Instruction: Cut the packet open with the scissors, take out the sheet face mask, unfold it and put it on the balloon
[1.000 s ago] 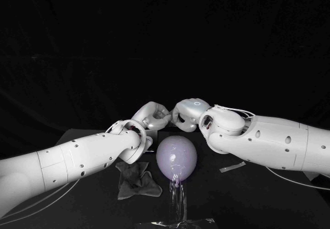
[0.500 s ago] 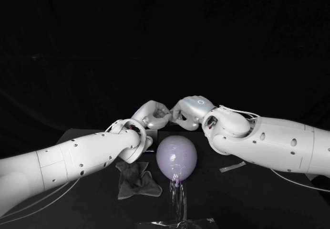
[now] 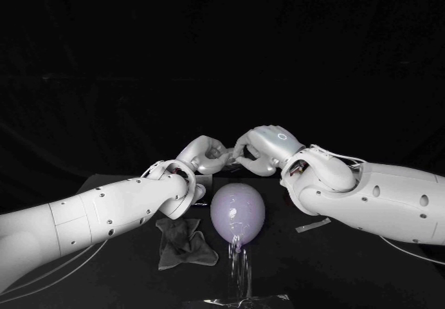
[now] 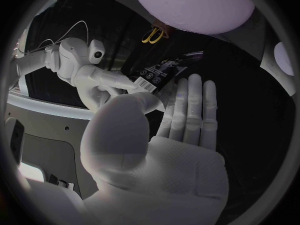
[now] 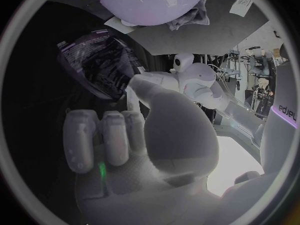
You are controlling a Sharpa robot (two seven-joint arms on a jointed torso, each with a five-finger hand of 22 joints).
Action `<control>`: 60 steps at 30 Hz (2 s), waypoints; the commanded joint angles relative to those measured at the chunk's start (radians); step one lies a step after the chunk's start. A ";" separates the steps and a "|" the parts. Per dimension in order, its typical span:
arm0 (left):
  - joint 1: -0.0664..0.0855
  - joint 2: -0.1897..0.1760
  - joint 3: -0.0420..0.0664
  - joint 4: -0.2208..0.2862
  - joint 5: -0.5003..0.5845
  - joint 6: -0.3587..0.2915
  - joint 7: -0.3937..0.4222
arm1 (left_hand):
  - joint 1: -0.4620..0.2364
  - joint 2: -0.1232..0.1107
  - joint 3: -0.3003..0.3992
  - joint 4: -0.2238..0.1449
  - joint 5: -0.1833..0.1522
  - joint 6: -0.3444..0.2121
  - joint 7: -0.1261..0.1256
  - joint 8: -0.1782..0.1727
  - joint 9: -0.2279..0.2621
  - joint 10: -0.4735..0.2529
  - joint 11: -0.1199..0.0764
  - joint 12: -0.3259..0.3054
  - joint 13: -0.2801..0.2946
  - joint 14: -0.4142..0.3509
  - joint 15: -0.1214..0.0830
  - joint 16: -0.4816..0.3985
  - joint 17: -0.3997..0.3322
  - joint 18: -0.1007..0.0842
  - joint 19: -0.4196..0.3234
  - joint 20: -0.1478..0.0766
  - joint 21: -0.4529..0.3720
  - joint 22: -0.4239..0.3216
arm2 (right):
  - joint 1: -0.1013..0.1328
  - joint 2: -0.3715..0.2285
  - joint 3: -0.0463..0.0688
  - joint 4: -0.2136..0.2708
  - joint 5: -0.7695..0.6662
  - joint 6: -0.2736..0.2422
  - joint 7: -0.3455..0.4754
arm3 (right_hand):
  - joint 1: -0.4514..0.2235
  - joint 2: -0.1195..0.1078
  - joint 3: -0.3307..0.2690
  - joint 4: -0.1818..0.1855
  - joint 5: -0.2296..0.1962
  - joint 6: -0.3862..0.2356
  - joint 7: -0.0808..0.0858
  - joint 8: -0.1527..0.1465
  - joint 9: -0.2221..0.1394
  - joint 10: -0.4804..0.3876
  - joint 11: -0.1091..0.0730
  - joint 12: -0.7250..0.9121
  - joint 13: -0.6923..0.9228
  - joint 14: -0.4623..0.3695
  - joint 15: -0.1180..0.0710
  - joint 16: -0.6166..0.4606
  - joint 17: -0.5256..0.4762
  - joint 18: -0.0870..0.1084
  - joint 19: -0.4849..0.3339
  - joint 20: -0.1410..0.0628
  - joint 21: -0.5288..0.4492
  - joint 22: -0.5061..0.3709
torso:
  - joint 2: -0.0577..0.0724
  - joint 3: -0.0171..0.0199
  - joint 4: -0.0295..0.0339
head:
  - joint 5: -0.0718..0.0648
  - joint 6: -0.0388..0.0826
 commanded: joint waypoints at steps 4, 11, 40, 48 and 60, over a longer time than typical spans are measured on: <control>0.002 0.004 0.001 -0.006 0.003 0.021 -0.002 | 0.007 0.014 -0.001 0.006 0.004 0.004 0.000 0.010 0.044 0.004 0.000 -0.006 0.001 0.001 -0.006 -0.003 0.002 0.017 -0.007 -0.003 0.006 0.000 | 0.002 -0.024 0.005 0.035 -0.002 -0.106 0.057 | 0.000 0.007 0.003 0.004 -0.001 0.005 0.000 0.004 0.027 0.102 -0.006 0.004 0.263 0.104 -0.006 0.006 0.263 -0.014 0.062 -0.007 0.004 0.235 | 0.001 0.0004 0.0004 | 0.000 0.002; 0.002 0.006 0.001 -0.012 0.003 0.028 -0.003 | 0.007 0.014 -0.001 0.006 0.004 0.004 0.000 0.010 0.044 0.004 0.000 -0.006 0.001 0.001 -0.006 -0.003 0.002 0.017 -0.007 -0.003 0.006 0.000 | 0.002 -0.040 0.013 0.062 0.017 -0.187 0.099 | 0.000 0.006 0.003 0.003 -0.001 0.005 0.000 0.005 0.029 0.102 -0.006 0.004 0.263 0.104 -0.006 0.006 0.263 -0.015 0.065 -0.008 0.008 0.237 | 0.001 0.0001 0.0008 | -0.001 0.003; 0.002 0.013 0.001 -0.007 0.002 0.040 -0.005 | 0.007 0.013 -0.001 0.006 0.004 0.004 0.000 0.011 0.044 0.004 0.000 -0.006 0.001 0.000 -0.006 -0.004 0.002 0.017 -0.008 -0.003 0.007 0.001 | 0.008 0.021 0.023 -0.018 0.072 0.101 -0.024 | -0.024 -0.029 -0.020 0.012 -0.001 -0.053 0.011 -0.005 0.049 0.102 0.001 0.004 0.263 0.104 -0.004 0.006 0.263 -0.008 0.044 -0.011 -0.019 0.224 | 0.001 -0.0015 0.0006 | -0.004 0.004; 0.002 0.012 0.001 -0.003 0.002 0.040 -0.004 | 0.007 0.013 -0.001 0.006 0.004 0.004 0.000 0.011 0.044 0.004 0.000 -0.006 0.001 0.000 -0.006 -0.004 0.002 0.017 -0.008 -0.003 0.007 0.001 | 0.003 0.034 0.019 -0.037 0.038 0.110 -0.074 | -0.026 -0.032 -0.022 0.013 -0.001 -0.054 0.011 -0.006 0.049 0.102 0.002 0.004 0.263 0.104 -0.003 0.006 0.263 -0.008 0.045 -0.011 -0.018 0.224 | 0.001 -0.0008 0.0010 | -0.005 0.003; 0.002 0.010 0.001 0.002 0.002 0.040 -0.005 | 0.007 0.013 -0.001 0.006 0.004 0.004 0.000 0.011 0.044 0.004 0.000 -0.006 0.001 0.000 -0.006 -0.004 0.002 0.017 -0.008 -0.003 0.007 0.001 | 0.001 0.042 0.014 -0.055 0.020 0.151 -0.106 | -0.033 -0.045 -0.031 0.019 -0.001 -0.057 0.015 -0.013 0.050 0.102 0.004 0.004 0.263 0.104 0.000 0.006 0.263 -0.006 0.038 -0.009 -0.028 0.220 | 0.000 -0.0011 0.0007 | -0.006 0.001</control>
